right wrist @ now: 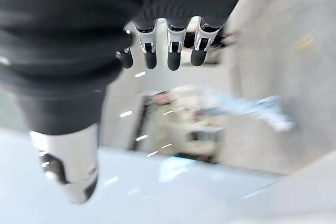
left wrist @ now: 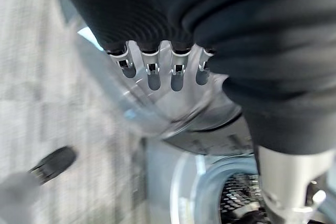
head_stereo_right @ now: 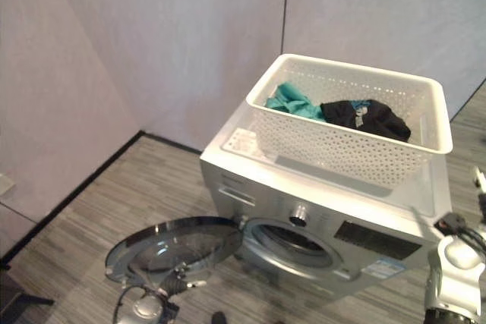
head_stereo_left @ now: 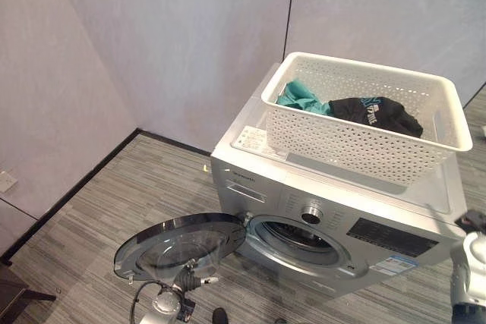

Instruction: Grab the laundry basket,head to the washer,open it,put in the laundry and shut it.

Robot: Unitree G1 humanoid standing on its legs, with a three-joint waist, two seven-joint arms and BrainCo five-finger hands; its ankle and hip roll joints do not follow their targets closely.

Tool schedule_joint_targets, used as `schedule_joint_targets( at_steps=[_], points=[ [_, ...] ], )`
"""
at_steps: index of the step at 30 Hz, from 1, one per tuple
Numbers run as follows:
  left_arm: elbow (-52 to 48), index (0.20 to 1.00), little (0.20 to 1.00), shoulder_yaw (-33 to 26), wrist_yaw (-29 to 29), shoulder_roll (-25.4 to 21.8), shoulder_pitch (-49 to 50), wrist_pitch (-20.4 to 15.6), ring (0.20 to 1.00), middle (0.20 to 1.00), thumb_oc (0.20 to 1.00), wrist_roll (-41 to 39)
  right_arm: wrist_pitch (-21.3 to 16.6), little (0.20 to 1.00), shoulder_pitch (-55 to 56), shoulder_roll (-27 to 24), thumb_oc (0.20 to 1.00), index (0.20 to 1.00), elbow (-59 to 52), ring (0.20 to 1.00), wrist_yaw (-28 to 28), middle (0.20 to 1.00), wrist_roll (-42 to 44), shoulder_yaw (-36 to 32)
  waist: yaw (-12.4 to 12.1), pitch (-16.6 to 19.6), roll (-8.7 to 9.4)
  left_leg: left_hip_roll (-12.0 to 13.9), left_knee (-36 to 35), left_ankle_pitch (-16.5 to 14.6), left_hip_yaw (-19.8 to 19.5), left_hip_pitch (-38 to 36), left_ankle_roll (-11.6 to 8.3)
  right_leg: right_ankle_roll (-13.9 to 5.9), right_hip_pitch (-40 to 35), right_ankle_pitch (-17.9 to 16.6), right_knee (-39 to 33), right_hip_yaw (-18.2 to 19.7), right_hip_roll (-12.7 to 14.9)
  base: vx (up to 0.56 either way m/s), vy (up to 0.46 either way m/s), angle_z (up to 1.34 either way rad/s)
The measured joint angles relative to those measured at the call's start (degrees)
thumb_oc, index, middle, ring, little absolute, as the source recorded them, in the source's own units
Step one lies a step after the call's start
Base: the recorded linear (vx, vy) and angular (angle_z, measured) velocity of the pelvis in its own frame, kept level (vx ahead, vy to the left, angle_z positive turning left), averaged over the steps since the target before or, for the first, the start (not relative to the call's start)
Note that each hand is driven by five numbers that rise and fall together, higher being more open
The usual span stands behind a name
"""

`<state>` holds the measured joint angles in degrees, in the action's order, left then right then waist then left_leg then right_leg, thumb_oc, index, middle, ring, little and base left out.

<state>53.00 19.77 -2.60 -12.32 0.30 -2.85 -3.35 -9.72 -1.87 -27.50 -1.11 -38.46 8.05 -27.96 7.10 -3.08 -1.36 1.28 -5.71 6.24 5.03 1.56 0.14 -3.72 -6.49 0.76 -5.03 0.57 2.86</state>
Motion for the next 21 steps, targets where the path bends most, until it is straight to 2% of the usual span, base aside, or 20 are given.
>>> schedule_joint_targets(
  at_steps=[2,6,9,10,11,14,15,17,19,21],
  points=[
    [2.04,1.0,1.0,0.03,-1.09,0.76,-0.36,0.11,1.0,1.0,1.0,0.0,0.37,1.0,-3.2,0.06,1.0,1.0,-9.36,1.0,-1.56,1.0,-2.55,1.04,0.11,0.03,-0.01,-0.1,0.02,0.26,0.04,-0.15,-0.23,-0.09,0.12,-0.2,0.06,0.05,0.07,0.0,0.0,0.0],
    [2.45,1.0,1.0,0.01,-1.19,0.77,-0.25,0.12,1.0,1.0,1.0,0.11,-1.11,1.0,-7.75,-1.44,1.0,1.0,-14.97,1.0,-0.62,1.0,-5.84,2.89,-0.23,0.54,1.52,-0.21,0.01,0.23,-1.21,-0.4,-0.24,-0.21,-0.7,0.15,0.05,-1.04,0.06,-0.02,-0.011,0.14],
    [2.63,1.0,1.0,0.01,-1.23,0.74,-0.14,0.12,1.0,1.0,1.0,1.82,-0.91,1.0,-9.36,-6.01,1.0,1.0,-14.54,1.0,0.65,1.0,-7.03,3.9,-0.65,0.64,1.83,-0.35,0.01,0.08,-1.37,-0.39,-0.03,-0.23,-0.8,0.23,0.05,-1.19,0.16,-0.02,-0.011,0.07],
    [2.61,1.0,1.0,-0.05,-1.23,0.47,-0.19,0.12,1.0,1.0,1.0,2.2,0.15,1.0,-10.38,-10.94,1.0,1.0,-14.04,1.0,2.07,1.0,-7.12,5.82,-1.03,0.6,1.9,-0.38,0.01,0.08,-1.32,-0.46,-0.02,-0.24,-0.83,0.22,0.06,-1.24,0.19,-0.03,-0.017,-0.01],
    [2.61,1.0,1.0,-0.11,-1.24,0.25,-0.23,0.11,1.0,1.0,1.0,2.2,0.41,1.0,-10.93,-12.75,1.0,1.0,-13.63,1.0,2.75,1.0,-7.16,6.59,-0.98,0.63,1.94,-0.37,0.01,0.06,-1.33,-0.48,0.01,-0.24,-0.83,0.22,0.06,-1.19,0.19,0.0,0.0,0.0],
    [2.57,1.0,1.0,-0.32,-1.08,-0.7,-0.6,0.08,1.0,1.0,1.0,2.15,2.58,1.0,-17.16,-20.71,1.0,1.0,-4.97,1.0,6.99,1.0,-6.55,13.4,-1.12,0.72,2.8,-0.28,-0.02,0.01,-1.33,-0.88,-0.05,-0.25,-1.21,0.23,0.01,-1.18,0.12,0.0,-0.004,-0.01],
    [2.48,1.0,1.0,-0.29,-0.92,-0.9,-1.02,0.02,1.0,1.0,1.0,2.07,3.93,1.0,-17.76,-23.12,1.0,1.0,-3.03,1.0,8.51,1.0,-6.66,14.25,-1.86,0.52,3.15,-0.28,0.01,-0.07,-1.35,-0.86,-0.18,-0.28,-1.24,0.25,-0.08,-1.25,0.1,-0.03,-0.023,0.04],
    [2.35,1.0,1.0,0.57,-0.57,-1.78,-1.19,-0.02,1.0,1.0,1.0,1.49,7.95,1.0,-25.34,-34.9,1.0,1.0,8.95,1.0,13.38,1.0,-6.67,23.82,-2.44,0.46,3.27,-0.33,0.02,-0.05,-1.37,-0.87,-0.15,-0.3,-1.2,0.2,0.03,-1.29,0.19,-0.02,-0.011,0.01],
    [2.4,1.0,1.0,1.19,-0.14,-2.6,-1.21,-0.04,1.0,1.0,1.0,0.64,10.6,1.0,-33.11,-36.35,1.0,1.0,15.59,1.0,16.34,1.0,-6.57,27.04,-3.04,0.32,3.9,-0.28,0.02,0.08,-1.45,-0.67,-0.04,-0.23,-1.07,0.16,0.01,-1.41,0.1,0.0,0.0,0.0],
    [2.85,1.0,1.0,1.77,1.2,-3.05,-1.42,-0.13,1.0,1.0,1.0,-1.41,11.33,1.0,-47.03,-37.97,1.0,1.0,25.69,1.0,20.85,1.0,-5.34,38.77,-3.17,0.24,4.22,-0.27,0.02,0.15,-1.38,-0.34,-0.01,-0.26,-0.81,0.11,-0.38,-1.38,0.09,-0.01,-0.007,-0.02]
  ],
)
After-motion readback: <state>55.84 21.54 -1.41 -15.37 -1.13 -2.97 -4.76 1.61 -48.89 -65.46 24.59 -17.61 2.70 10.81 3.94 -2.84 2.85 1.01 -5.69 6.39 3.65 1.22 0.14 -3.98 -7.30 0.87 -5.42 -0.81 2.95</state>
